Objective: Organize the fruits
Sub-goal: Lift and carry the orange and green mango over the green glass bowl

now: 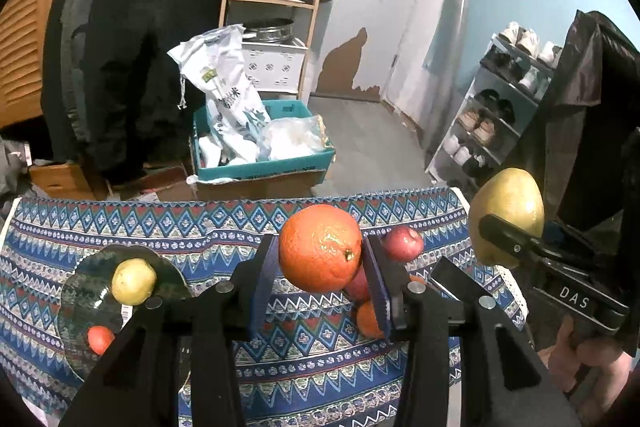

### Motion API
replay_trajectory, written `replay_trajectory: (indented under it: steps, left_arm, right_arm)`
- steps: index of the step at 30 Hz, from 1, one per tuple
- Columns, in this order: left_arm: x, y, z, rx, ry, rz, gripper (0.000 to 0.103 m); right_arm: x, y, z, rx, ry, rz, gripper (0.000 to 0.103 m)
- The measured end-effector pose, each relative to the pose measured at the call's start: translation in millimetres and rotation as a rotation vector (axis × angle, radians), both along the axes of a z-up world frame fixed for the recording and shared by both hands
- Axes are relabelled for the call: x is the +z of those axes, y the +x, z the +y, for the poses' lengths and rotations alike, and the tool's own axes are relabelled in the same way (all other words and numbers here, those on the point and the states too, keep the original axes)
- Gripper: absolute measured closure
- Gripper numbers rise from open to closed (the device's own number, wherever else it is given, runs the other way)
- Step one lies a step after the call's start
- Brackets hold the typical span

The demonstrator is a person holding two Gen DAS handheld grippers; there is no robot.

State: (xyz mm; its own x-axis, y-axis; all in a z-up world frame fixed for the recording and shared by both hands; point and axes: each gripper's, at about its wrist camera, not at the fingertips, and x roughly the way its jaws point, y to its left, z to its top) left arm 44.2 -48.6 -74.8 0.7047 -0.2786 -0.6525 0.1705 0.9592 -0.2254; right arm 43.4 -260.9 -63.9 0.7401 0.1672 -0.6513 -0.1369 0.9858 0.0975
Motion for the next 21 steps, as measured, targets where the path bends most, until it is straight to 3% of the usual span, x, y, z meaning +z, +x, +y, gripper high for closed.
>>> replay_trajectory:
  steps: [21]
  left_arm:
    - [9,-17,56,0.093,-0.012,-0.025,0.059]
  right_arm:
    - [19,10,71,0.127,0.015,-0.021,0.035]
